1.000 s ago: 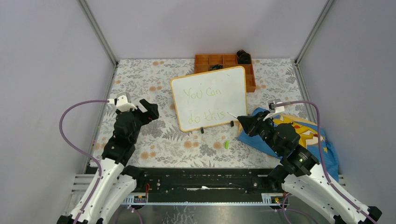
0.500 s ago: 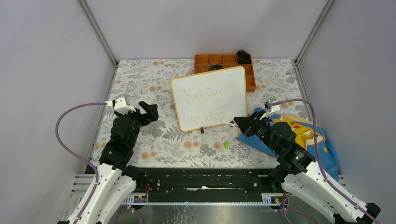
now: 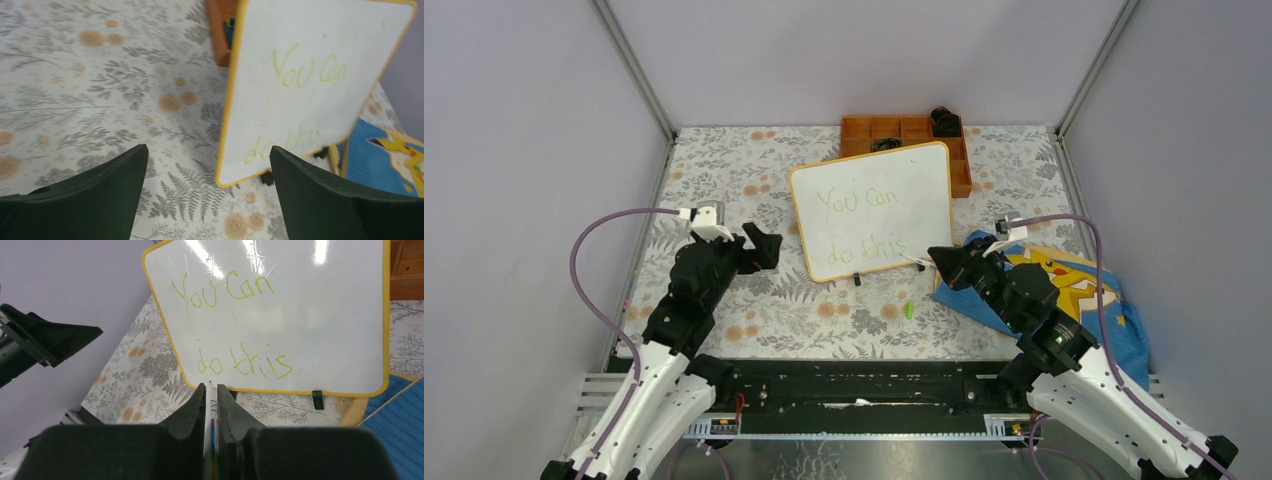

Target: Write a sentence on the whiteboard

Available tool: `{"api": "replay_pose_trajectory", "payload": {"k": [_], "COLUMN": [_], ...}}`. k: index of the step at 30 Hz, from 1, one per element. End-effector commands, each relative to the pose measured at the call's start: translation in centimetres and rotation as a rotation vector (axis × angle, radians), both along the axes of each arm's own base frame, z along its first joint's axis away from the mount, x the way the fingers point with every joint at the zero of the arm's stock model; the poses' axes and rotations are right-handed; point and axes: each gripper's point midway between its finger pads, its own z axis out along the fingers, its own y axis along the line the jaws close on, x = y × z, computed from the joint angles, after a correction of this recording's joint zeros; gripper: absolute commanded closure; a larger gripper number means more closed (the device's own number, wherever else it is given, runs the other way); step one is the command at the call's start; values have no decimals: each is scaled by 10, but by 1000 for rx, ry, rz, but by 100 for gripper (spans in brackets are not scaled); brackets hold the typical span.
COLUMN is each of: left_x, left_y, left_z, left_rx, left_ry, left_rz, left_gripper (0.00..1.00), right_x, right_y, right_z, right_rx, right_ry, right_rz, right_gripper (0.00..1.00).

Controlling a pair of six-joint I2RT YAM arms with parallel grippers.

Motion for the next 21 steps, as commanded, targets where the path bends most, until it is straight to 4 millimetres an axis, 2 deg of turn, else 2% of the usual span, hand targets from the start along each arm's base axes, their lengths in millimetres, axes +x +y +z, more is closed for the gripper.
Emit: {"api": "replay_pose_trajectory", "payload": {"k": [1,5,7,10,13,15,19,21], "left_x": [-14,-36,-51,-73,-88,-96,-99,-99], "left_y": [-50,-82,-93,-101,-101,-105,-116,-122], "left_z": [15,28,46,82,113,127,140,144], "left_rx": [-64,-164,-212,-302,-421,-526,-660,-698], "left_ry": [-48,-26,-58,-161,-252,-261,-225,-212], "left_rz": [-288,-466,-546,-633,-668,-704,-775,-805], "left_gripper": [1,1,1,1,1,1,1,1], "right_x": [2,0,-2,-5,-7,-6,-5,-4], "right_y": [-14,-8,2,16,22,25,34,36], "right_z": [16,10,11,24,44,63,100,110], "right_rx": [120,161,191,289,403,467,541,559], "right_ry": [-47,-18,-2,-19,-55,-87,-146,-159], "right_rz": [-81,-61,-20,44,77,91,140,149], "right_gripper": [100,100,100,100,100,100,100,100]}}
